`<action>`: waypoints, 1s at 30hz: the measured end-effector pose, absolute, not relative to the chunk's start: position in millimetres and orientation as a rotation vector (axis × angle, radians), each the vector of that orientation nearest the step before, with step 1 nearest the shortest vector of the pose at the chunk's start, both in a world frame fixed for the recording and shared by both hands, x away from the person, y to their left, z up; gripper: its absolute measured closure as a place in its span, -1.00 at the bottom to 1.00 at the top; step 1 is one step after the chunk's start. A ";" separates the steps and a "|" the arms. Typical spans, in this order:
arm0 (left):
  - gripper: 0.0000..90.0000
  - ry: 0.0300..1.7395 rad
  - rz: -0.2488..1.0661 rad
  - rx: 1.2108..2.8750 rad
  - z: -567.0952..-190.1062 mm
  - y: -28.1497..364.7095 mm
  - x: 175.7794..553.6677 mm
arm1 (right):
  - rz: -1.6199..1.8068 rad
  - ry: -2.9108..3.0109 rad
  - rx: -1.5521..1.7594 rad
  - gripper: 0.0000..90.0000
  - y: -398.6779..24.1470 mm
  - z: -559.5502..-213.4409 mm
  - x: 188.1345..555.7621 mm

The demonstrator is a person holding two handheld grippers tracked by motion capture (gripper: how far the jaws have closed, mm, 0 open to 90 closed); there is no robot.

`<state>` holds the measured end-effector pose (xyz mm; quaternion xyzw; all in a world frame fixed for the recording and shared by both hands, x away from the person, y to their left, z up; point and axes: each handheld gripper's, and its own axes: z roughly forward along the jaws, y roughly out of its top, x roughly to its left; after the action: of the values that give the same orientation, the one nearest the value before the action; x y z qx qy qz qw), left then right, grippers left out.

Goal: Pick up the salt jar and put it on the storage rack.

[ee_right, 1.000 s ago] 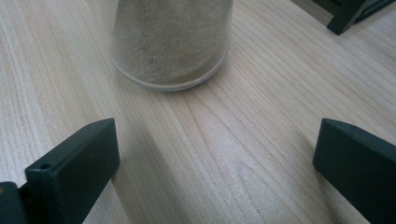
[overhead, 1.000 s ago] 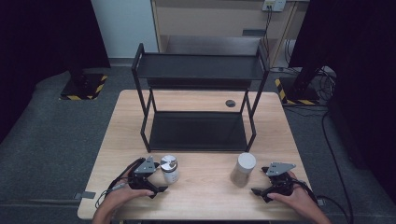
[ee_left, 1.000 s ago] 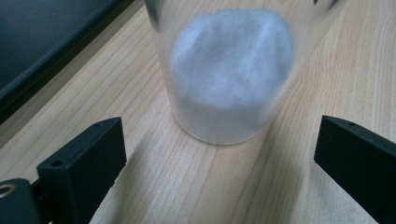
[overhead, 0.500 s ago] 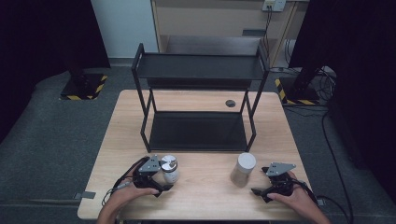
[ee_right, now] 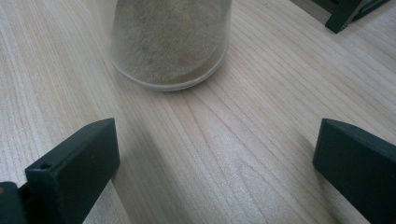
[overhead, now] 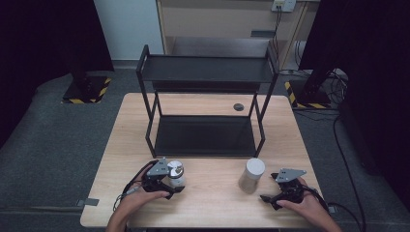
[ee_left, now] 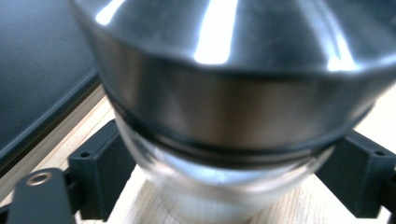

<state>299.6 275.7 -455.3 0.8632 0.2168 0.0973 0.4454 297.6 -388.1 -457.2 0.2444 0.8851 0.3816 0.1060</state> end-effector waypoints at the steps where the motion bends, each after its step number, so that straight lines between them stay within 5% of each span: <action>1: -0.70 0.532 0.246 2.142 -455.1 274.6 299.7 | 1.124 2.607 0.721 -0.97 -388.0 -457.2 297.6; 17: -0.34 0.542 0.286 2.124 -454.1 267.3 299.4 | 1.123 2.605 0.724 -0.97 -387.8 -457.2 297.0; 30: -0.33 0.511 0.275 2.127 -453.8 269.9 302.7 | 1.123 2.605 0.725 -0.97 -387.8 -457.2 296.9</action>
<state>302.7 269.9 -453.8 0.8608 0.2068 0.1113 0.4515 296.9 -387.8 -457.2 0.2461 0.8847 0.3813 0.1067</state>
